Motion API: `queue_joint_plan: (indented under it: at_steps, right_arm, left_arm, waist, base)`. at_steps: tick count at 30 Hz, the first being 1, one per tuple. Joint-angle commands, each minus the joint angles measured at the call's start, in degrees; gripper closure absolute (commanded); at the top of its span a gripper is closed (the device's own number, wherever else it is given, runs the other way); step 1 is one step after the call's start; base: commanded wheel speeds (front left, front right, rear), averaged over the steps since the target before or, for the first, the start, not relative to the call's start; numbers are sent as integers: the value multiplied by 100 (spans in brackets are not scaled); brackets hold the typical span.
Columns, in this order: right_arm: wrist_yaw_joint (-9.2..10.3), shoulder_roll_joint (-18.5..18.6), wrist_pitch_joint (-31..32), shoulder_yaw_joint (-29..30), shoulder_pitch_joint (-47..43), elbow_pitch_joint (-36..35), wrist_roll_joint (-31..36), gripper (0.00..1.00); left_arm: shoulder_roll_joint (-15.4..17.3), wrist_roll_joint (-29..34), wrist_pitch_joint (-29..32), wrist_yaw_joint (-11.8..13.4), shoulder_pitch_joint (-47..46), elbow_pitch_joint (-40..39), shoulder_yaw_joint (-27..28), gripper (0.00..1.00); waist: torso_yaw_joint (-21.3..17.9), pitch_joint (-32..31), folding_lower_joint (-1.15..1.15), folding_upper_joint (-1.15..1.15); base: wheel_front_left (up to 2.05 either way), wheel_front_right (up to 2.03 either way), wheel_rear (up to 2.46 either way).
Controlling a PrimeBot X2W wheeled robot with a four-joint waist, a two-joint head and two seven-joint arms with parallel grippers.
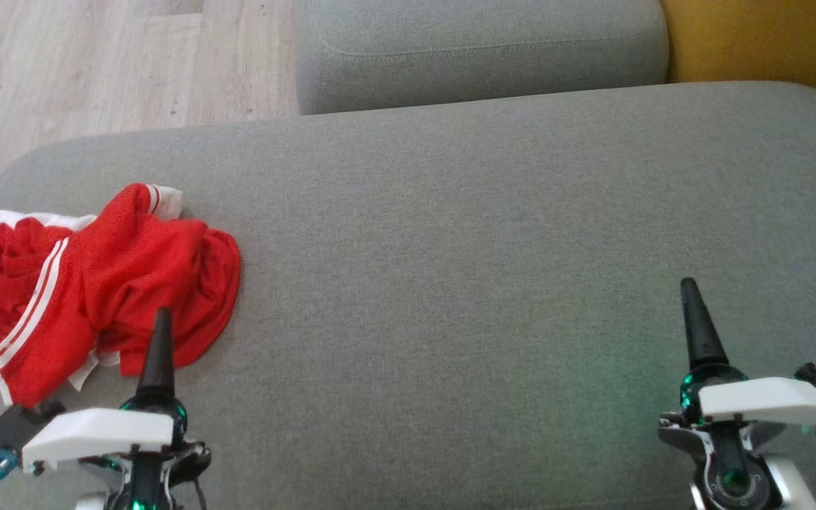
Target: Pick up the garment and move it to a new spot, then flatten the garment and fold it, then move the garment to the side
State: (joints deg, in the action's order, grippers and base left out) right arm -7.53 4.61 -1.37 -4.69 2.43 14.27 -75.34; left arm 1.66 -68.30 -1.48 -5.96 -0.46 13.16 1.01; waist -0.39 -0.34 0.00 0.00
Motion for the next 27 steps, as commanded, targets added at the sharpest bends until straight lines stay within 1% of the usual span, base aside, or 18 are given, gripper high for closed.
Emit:
queue_joint_plan:
  at_steps: [1,10,15,27]
  right_arm:
    - [2,132,-69,-108,340,-242,159,0]
    - [2,240,-221,-385,410,-158,1140,0]
    - [2,217,-306,-373,428,-62,1721,0]
    - [3,117,-508,-476,458,-29,2803,0]
  left_arm:
    - [75,198,-69,27,-290,-239,57,0]
    - [80,1351,-220,163,-271,-364,-43,0]
    - [83,1951,-304,223,-260,-462,-117,0]
    - [91,2839,-505,372,-255,-544,-215,0]
  waist:
    - [-3,-1,0,0]
    - [-20,-10,0,0]
    - [-28,-10,0,0]
    - [-48,-46,0,0]
  base:
    - [0,0,0]
    - [0,0,0]
    - [0,0,0]
    - [0,0,0]
